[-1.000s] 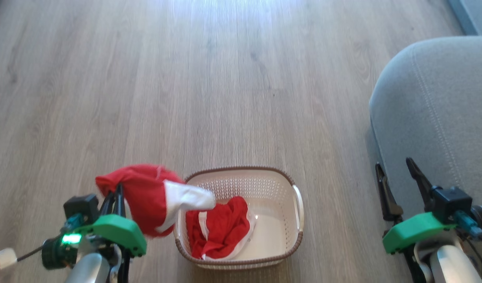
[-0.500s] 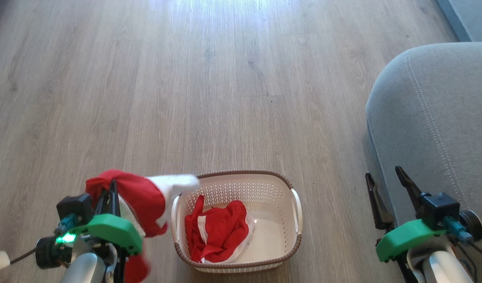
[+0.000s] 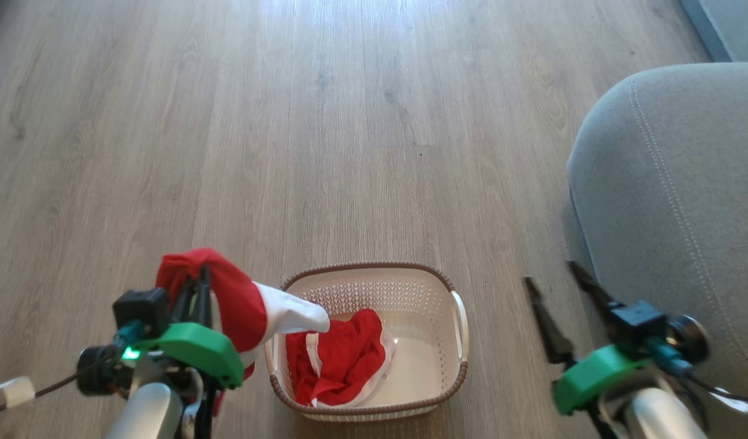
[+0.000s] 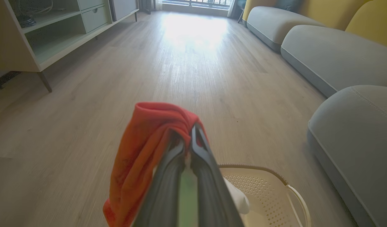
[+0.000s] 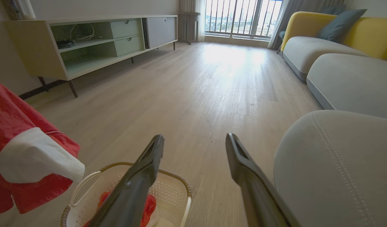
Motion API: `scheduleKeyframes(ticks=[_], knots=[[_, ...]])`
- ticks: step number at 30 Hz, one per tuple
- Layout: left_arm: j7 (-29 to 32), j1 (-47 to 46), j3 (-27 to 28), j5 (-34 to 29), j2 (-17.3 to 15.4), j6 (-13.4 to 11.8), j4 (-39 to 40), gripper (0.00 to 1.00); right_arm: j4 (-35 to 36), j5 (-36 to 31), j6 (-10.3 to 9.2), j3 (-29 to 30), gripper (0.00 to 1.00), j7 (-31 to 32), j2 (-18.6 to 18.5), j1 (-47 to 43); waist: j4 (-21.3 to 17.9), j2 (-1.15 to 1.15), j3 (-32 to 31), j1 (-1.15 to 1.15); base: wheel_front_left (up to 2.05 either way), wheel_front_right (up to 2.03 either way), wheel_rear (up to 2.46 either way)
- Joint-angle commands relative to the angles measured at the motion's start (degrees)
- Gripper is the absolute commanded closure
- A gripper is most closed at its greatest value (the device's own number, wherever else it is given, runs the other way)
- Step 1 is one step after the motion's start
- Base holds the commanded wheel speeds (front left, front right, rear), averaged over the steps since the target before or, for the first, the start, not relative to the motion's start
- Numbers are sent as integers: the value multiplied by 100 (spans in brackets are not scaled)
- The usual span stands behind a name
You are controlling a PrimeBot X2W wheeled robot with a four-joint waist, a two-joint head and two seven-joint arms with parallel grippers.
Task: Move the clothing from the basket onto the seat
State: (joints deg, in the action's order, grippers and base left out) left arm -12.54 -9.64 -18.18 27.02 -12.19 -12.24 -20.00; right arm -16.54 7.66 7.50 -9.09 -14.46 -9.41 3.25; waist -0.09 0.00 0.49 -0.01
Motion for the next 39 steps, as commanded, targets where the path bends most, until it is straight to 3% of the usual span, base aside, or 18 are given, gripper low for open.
scheduleKeyframes(ticks=[1, 12, 24, 31, 32, 33, 34, 38, 39], knots=[[20, -274, 152, -62, -150, 30, 268, 100, 214, 47, -1, -235, 0, -54, -113, 341, -3, 0, 12, 1, 0, 0, 0], [939, -727, -766, -378, -152, 461, 1357, 100, 126, 809, -1, -2844, 0, -54, -513, 1665, 135, 0, 79, 1, 0, 0, 0], [1404, -1048, -1907, -473, 200, 1223, 2222, 100, -73, 1508, -1, -4008, 0, -54, -749, 2498, 385, 0, 52, 1, 0, 0, 0], [1512, -1005, -2118, -390, 241, 1360, 2402, 100, -285, 1962, -1, -4426, 0, -54, -809, 2614, 413, 0, -28, 1, 0, 0, 0], [1522, -994, -2124, -380, 234, 1359, 2417, 100, -318, 2016, -1, -4441, 12, -54, -820, 2606, 412, 0, -37, 1, 0, 0, 0], [1528, -981, -2123, -365, 227, 1355, 2425, 100, -353, 2066, -1, -4446, 82, -54, -829, 2595, 411, 0, -44, 1, 0, 0, 0], [1530, -967, -2115, -358, 212, 1345, 2424, 100, -376, 2112, -1, -4467, 100, -54, -841, 2582, 406, 0, -48, 1, 0, 0, 0], [1497, -917, -2065, -359, 156, 1273, 2395, 97, -418, 2221, -1, -4427, 100, -54, -873, 2557, 344, 0, -58, 1, 0, 0, 0], [1480, -897, -2051, -351, 153, 1253, 2389, 80, -420, 2224, -1, -4392, 100, -54, -877, 2558, 321, 0, -53, 1, 0, 0, 0]])
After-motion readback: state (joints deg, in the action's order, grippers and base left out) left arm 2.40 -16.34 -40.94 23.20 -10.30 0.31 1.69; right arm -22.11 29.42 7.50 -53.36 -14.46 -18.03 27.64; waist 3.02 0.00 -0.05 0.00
